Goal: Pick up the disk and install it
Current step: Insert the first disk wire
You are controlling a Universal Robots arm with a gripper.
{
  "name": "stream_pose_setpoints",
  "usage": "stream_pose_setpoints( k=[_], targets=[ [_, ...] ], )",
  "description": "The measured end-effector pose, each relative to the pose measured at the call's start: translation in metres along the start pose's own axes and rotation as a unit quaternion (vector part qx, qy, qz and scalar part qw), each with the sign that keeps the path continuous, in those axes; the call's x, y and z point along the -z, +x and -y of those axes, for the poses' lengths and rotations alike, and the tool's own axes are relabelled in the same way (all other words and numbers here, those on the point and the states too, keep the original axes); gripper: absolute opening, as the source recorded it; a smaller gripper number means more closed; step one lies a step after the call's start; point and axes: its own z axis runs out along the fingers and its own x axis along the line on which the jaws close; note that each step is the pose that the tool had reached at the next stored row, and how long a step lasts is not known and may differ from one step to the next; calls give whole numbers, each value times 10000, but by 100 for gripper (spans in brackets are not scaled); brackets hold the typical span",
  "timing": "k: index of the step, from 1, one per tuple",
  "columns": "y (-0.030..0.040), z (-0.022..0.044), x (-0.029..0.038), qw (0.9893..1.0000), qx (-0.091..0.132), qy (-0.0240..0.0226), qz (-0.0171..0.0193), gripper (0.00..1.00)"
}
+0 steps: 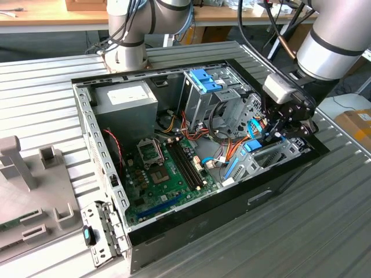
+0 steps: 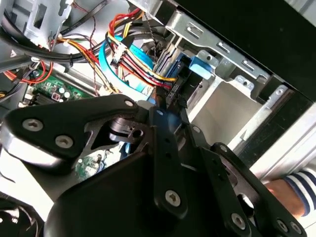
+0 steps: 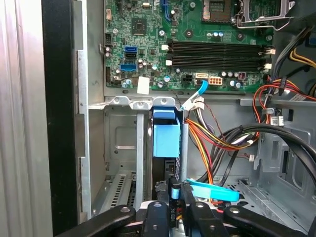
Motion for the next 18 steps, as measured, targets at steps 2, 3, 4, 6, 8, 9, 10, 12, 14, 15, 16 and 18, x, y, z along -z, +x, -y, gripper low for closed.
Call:
stream_pose_setpoints(
  k=[2, 3, 4, 6, 8, 9, 10, 12, 14, 15, 16, 18],
  targets=[
    [-2, 10, 95, 10000, 0, 0, -4, 24],
    [-4, 19, 189, 10000, 0, 0, -4, 24],
    [-5, 24, 244, 10000, 1, -1, -5, 24],
    [-8, 39, 399, 10000, 0, -1, -5, 24],
    [-8, 43, 399, 10000, 1, -1, -4, 24],
    [-7, 65, 395, 10000, 0, -29, -4, 24],
    [-8, 79, 393, 10000, -1, -59, -5, 24],
    [-7, 91, 390, 9999, -2, -140, -6, 24],
    [-8, 93, 390, 9998, -4, -205, -6, 24],
    [-8, 93, 390, 9998, -4, -205, -6, 24],
    [-8, 93, 390, 9998, -3, -210, -6, 24],
    [-8, 93, 389, 9998, -3, -214, -6, 24]
  ],
)
